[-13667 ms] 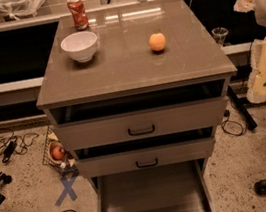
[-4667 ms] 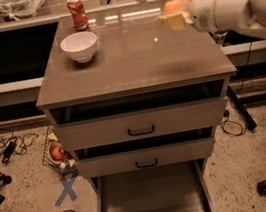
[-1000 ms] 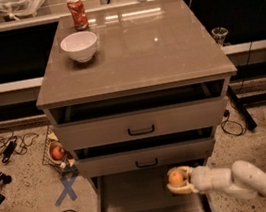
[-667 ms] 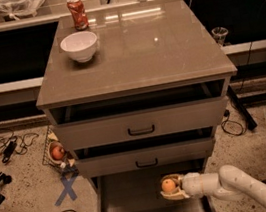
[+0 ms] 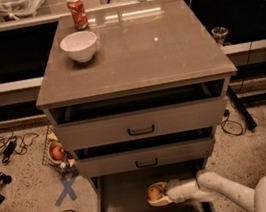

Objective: Place orange into bottom drawer

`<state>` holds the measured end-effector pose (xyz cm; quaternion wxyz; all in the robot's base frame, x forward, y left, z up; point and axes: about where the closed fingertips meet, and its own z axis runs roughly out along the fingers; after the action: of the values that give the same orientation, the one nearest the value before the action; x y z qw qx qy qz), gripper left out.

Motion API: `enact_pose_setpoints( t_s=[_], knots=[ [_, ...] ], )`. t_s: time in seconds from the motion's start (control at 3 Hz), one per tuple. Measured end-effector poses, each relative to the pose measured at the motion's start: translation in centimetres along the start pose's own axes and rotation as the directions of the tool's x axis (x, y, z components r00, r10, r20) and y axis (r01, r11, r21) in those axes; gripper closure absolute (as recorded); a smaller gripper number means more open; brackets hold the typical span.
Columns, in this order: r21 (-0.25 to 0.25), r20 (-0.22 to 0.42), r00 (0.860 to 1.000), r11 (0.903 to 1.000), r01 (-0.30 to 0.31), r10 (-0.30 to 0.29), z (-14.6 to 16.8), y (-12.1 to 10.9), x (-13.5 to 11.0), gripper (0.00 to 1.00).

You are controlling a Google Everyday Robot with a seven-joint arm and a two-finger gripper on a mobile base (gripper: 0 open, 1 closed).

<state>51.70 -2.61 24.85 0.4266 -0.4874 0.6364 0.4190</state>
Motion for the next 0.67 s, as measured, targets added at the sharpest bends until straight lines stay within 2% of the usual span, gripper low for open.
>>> enact_pose_setpoints(
  t_s=[0.67],
  knots=[
    [-0.041,-0.038,0.995,0.9942,-0.099,0.097,8.3,0.2,3.7,1.0]
  ],
)
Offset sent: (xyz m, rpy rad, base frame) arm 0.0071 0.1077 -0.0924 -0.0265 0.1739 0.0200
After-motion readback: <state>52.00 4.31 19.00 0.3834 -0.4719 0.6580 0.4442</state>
